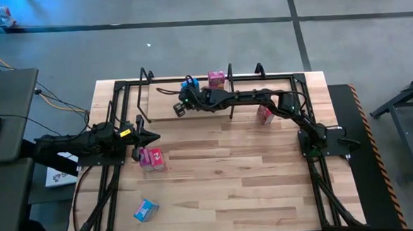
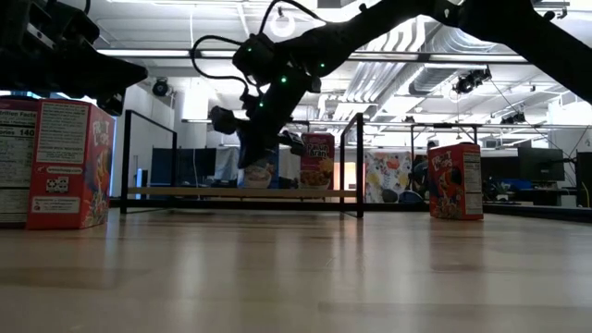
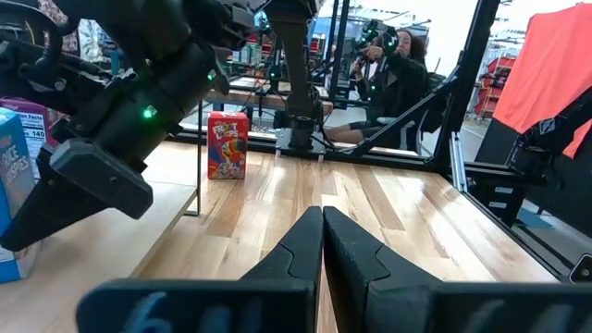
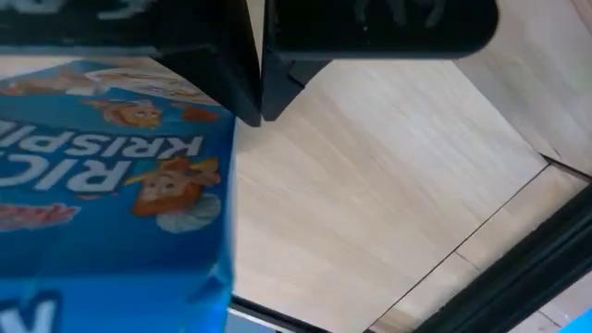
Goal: Stack cereal on shelf
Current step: Put the right blue cereal box on the shelf
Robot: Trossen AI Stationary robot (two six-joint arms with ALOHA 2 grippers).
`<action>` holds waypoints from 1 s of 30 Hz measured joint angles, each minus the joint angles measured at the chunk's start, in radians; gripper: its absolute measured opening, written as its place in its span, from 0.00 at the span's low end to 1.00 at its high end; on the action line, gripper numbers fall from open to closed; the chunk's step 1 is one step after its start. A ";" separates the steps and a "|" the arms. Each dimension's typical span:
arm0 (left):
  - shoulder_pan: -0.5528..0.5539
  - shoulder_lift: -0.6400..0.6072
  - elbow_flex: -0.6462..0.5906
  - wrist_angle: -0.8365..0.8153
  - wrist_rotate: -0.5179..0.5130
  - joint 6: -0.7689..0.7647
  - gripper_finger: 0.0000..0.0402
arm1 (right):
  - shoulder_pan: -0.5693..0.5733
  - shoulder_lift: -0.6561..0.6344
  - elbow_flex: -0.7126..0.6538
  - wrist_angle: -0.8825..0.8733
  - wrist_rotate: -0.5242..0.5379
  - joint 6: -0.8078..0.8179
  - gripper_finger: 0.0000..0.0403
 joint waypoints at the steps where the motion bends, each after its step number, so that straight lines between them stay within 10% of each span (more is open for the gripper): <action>1: 0.000 0.000 0.000 0.000 0.000 0.000 0.01 | 0.000 0.000 0.000 0.006 0.000 -0.006 0.00; 13: 0.000 0.000 0.000 0.000 0.000 0.000 0.01 | -0.016 0.000 0.000 0.107 -0.002 -0.090 0.00; 22: 0.000 0.000 0.000 0.000 0.000 0.000 0.01 | -0.002 0.000 0.001 0.137 -0.231 -0.241 0.00; 30: 0.000 0.000 0.000 0.000 0.000 0.000 0.01 | 0.023 -0.004 0.002 -0.123 -0.262 -0.451 0.00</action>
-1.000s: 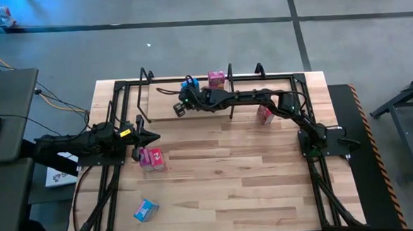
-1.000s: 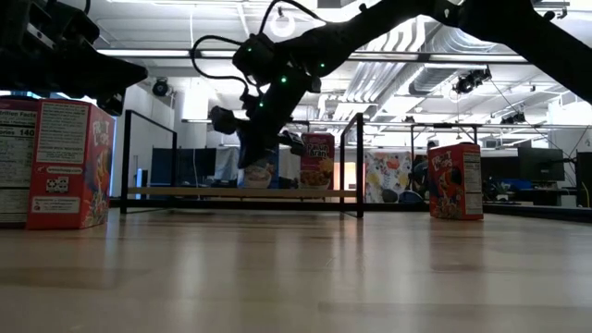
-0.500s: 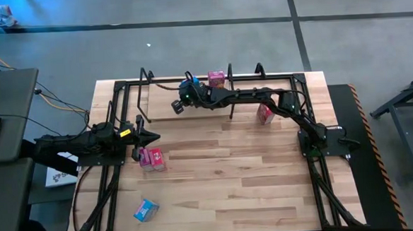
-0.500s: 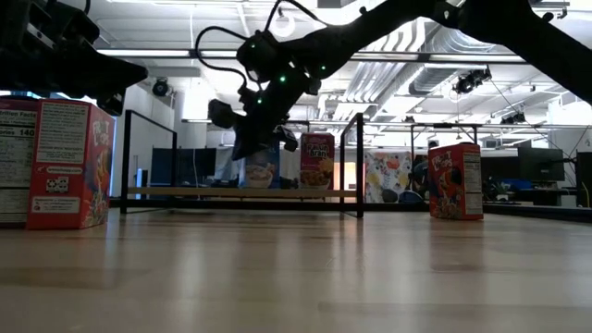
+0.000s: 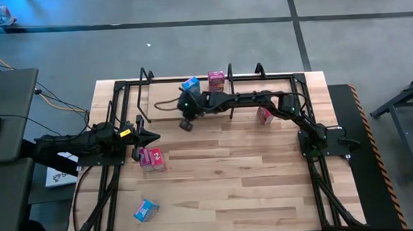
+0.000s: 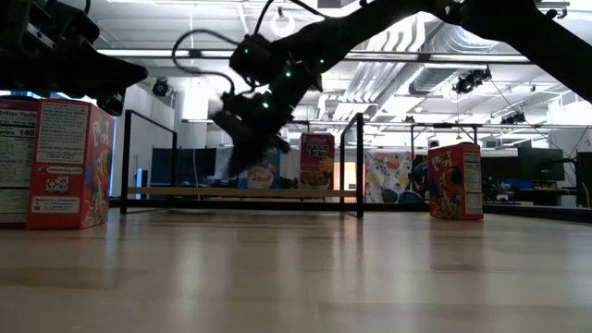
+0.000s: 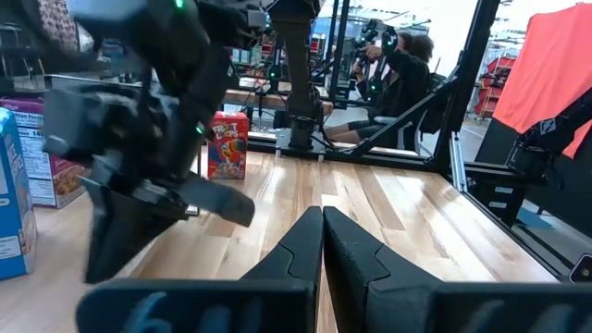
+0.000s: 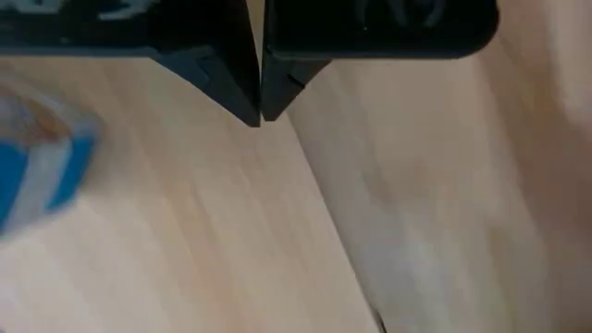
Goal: Stack cereal on shelf
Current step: Put the right blue cereal box on the shelf
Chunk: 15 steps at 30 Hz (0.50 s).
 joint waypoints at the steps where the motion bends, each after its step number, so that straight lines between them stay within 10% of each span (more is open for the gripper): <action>1: 0.000 0.000 0.000 0.000 0.000 0.000 0.01 | 0.002 0.000 0.000 -0.034 0.022 -0.019 0.00; 15: 0.000 0.000 0.000 0.000 0.000 0.000 0.01 | 0.005 0.000 0.000 -0.069 0.294 -0.064 0.00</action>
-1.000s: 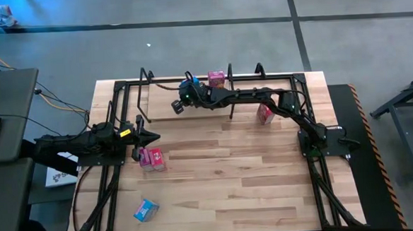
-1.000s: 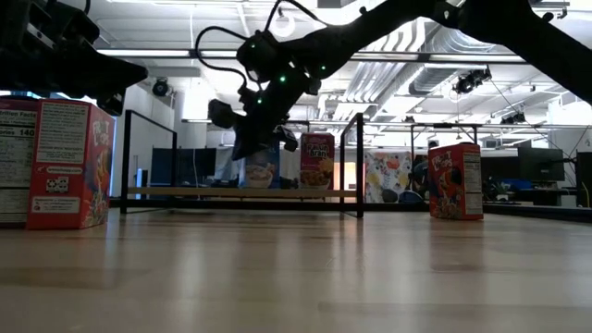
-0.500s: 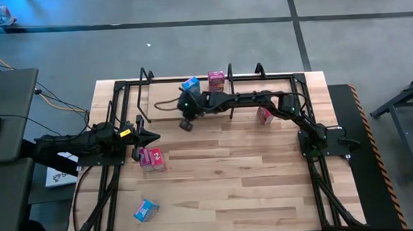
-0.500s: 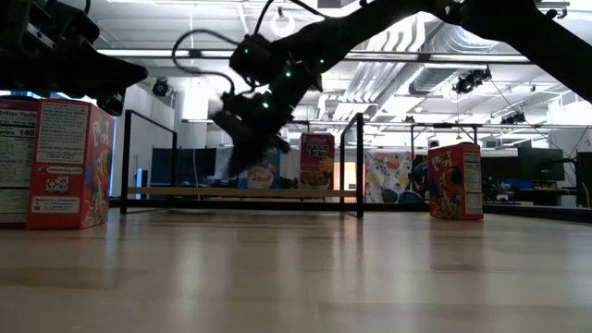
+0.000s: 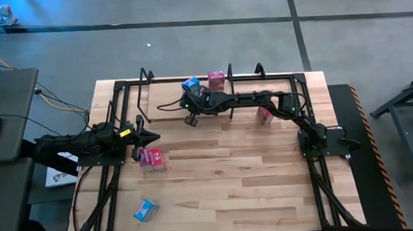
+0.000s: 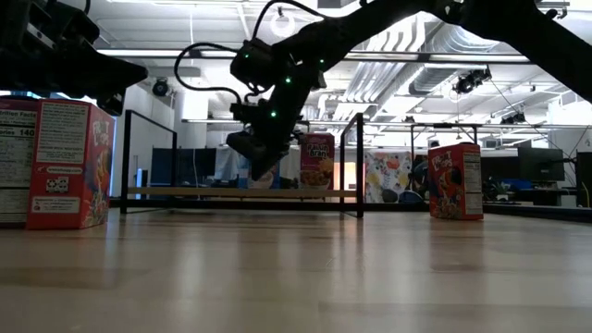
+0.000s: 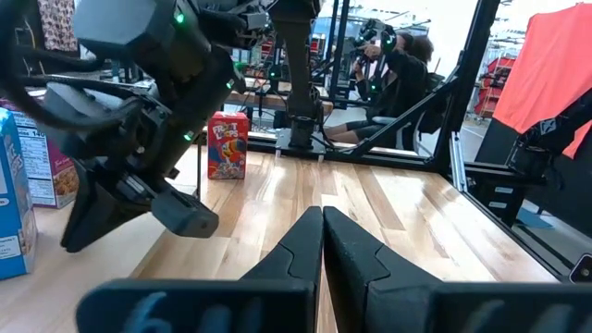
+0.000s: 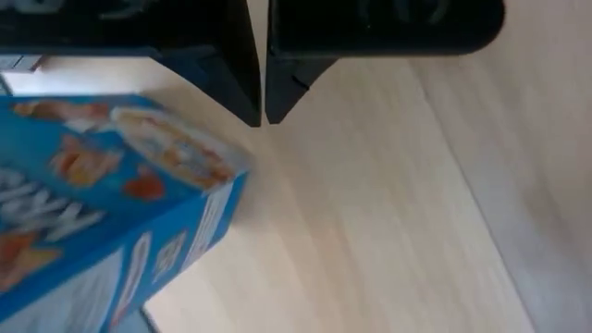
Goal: Stack cereal on shelf
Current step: Put the right blue cereal box on the shelf
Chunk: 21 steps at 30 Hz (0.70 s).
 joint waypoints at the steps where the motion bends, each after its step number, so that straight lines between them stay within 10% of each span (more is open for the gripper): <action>1: 0.000 0.000 0.000 0.000 0.000 0.000 0.01 | 0.000 0.000 0.000 0.013 0.004 0.000 0.00; 21: 0.000 0.000 0.000 0.000 0.000 0.000 0.01 | -0.022 0.000 0.000 0.174 0.072 -0.160 0.00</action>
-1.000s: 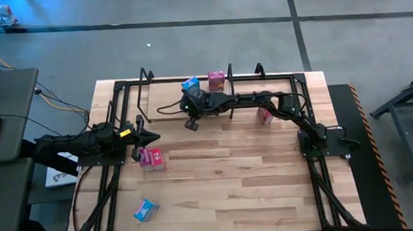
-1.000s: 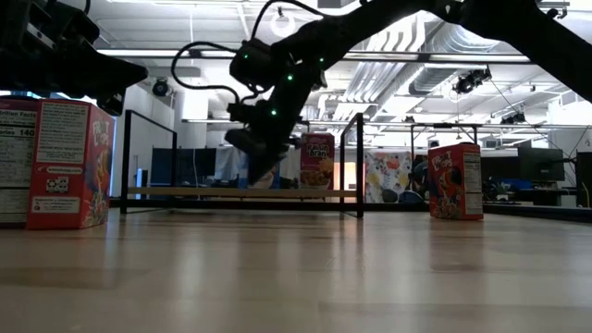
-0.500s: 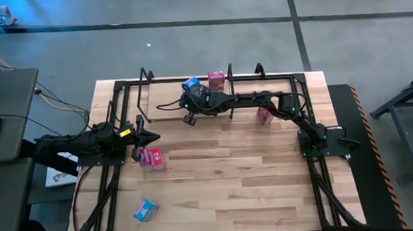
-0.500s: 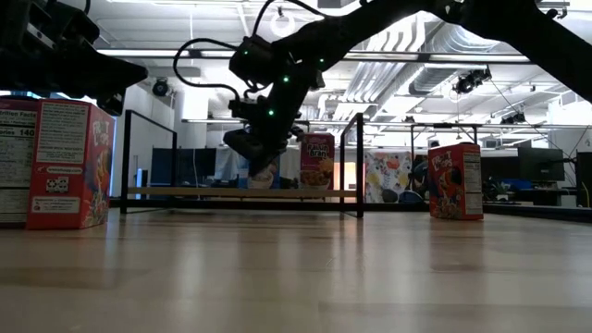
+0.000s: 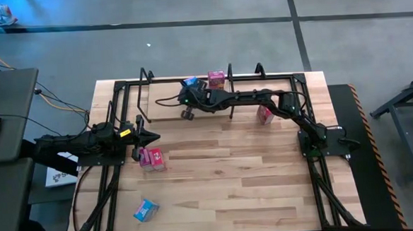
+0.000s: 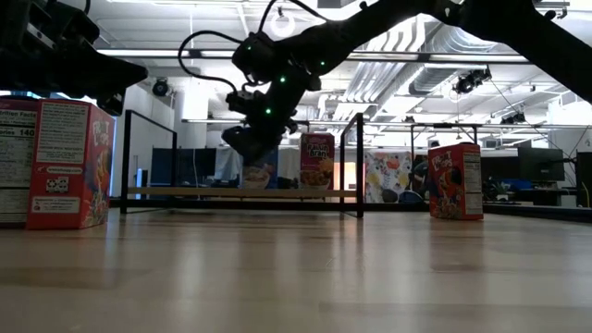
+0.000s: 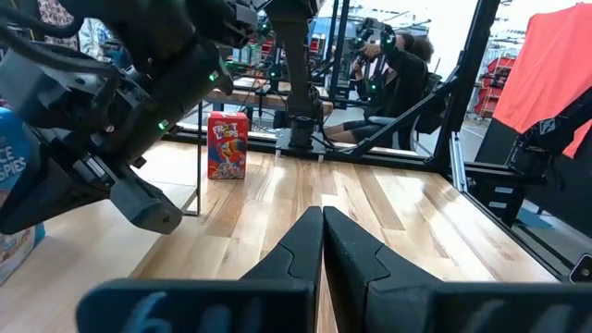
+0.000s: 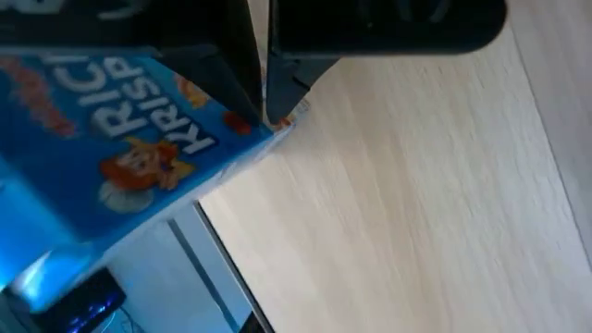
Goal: Stack cereal on shelf
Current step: Put the right blue cereal box on the shelf
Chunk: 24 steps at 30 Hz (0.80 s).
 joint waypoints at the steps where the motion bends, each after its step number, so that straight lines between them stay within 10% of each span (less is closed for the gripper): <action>1: 0.000 0.000 0.000 0.000 0.000 0.000 0.01 | 0.000 0.000 0.000 0.007 -0.001 0.000 0.00; 24: 0.000 0.000 0.000 0.000 0.000 0.000 0.01 | -0.044 0.000 0.000 0.059 0.004 -0.023 0.00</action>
